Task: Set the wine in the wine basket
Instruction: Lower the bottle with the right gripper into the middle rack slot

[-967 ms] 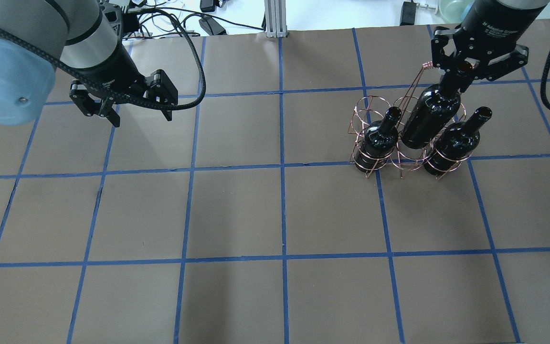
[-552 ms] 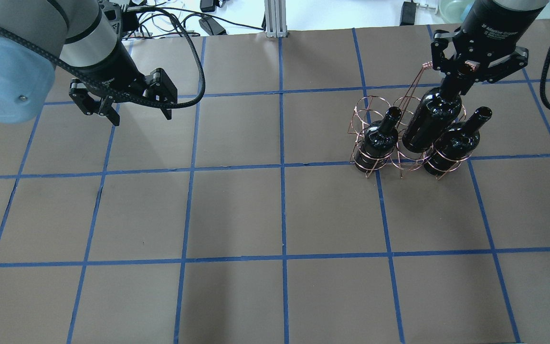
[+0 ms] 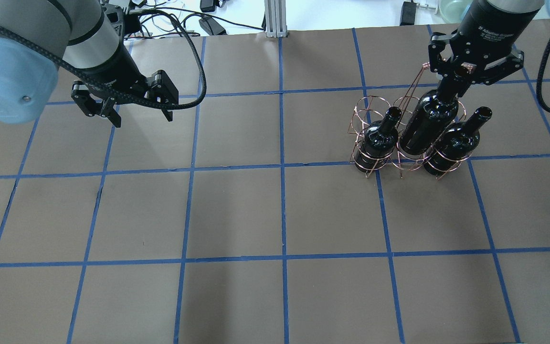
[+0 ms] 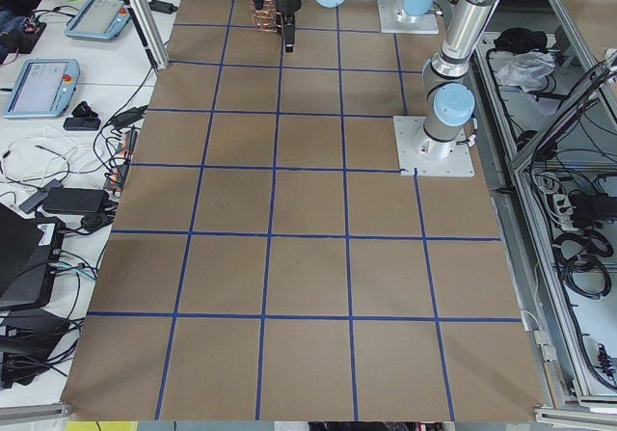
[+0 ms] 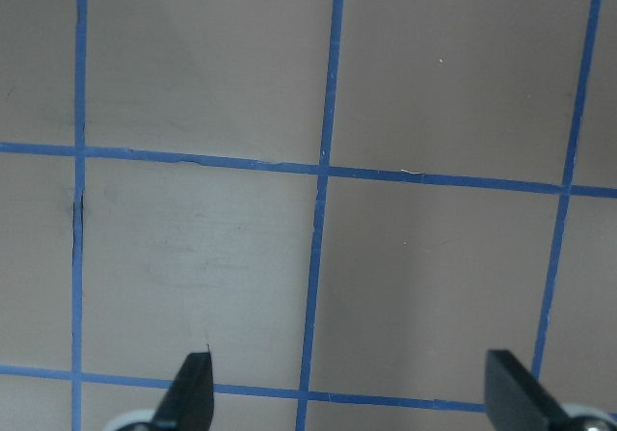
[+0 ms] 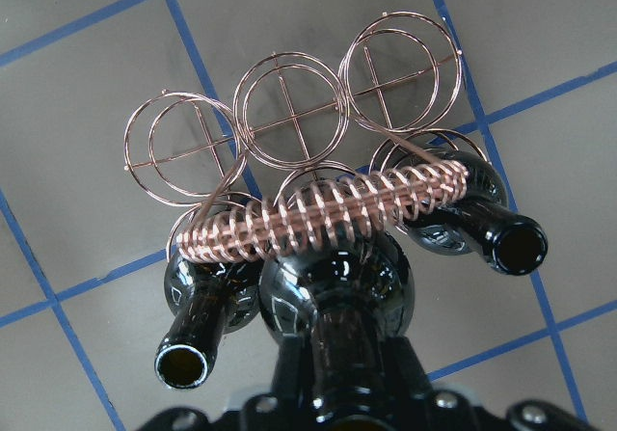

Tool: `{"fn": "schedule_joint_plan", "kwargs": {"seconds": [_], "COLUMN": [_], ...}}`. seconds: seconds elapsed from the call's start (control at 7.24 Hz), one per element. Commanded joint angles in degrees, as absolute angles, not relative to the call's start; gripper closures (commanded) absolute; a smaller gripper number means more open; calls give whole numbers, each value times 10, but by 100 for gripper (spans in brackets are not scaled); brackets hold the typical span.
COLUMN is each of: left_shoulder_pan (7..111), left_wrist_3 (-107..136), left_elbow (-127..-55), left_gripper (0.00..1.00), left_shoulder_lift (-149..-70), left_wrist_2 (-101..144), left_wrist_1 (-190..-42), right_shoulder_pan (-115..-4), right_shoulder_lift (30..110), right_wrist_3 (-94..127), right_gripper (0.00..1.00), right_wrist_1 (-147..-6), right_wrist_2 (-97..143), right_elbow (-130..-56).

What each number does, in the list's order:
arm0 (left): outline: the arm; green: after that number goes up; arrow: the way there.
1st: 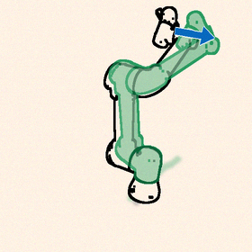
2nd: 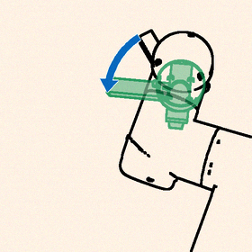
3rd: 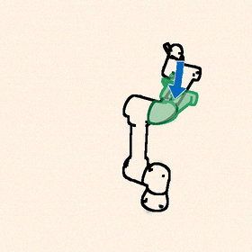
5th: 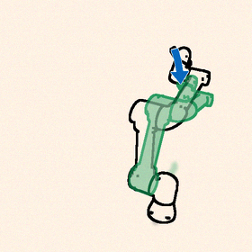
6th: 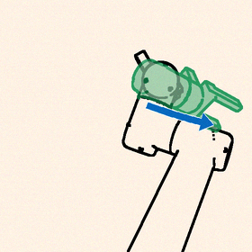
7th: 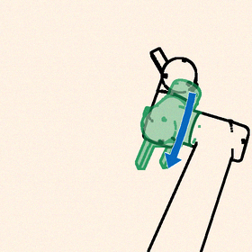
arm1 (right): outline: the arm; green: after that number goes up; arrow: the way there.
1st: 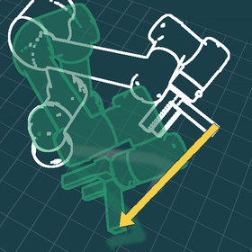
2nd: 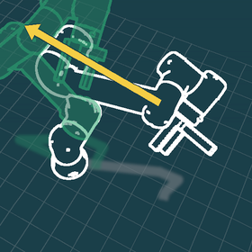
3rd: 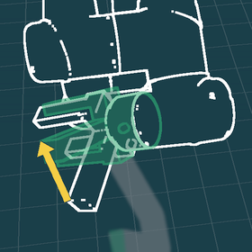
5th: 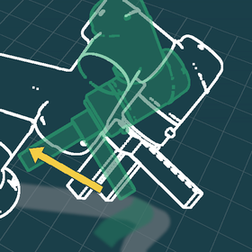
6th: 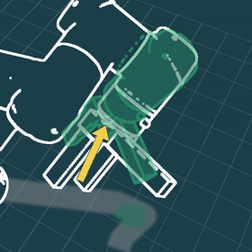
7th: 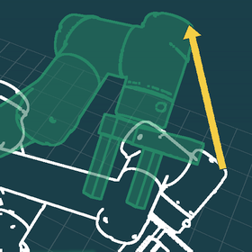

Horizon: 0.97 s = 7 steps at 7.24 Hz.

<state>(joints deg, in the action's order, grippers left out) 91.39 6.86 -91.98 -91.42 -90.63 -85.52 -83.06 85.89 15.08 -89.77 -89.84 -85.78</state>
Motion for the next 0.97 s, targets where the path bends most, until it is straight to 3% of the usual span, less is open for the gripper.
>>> {"fn": "schedule_joint_plan", "kwargs": {"seconds": [0.0, 0.83], "left_shoulder_pan": [914, 913], "left_wrist_3": [69, 68], "left_elbow": [-920, -919], "left_gripper": [0, 0], "left_shoulder_lift": [-915, -915], "left_wrist_2": [-906, -907], "left_wrist_1": [-854, -855], "right_shoulder_pan": [-831, -831], "right_shoulder_lift": [847, 834], "right_wrist_3": [151, 155], "right_gripper": [100, 100], "right_wrist_1": [-901, -932], "right_wrist_2": [-898, -897], "right_elbow": [-859, -898]}}
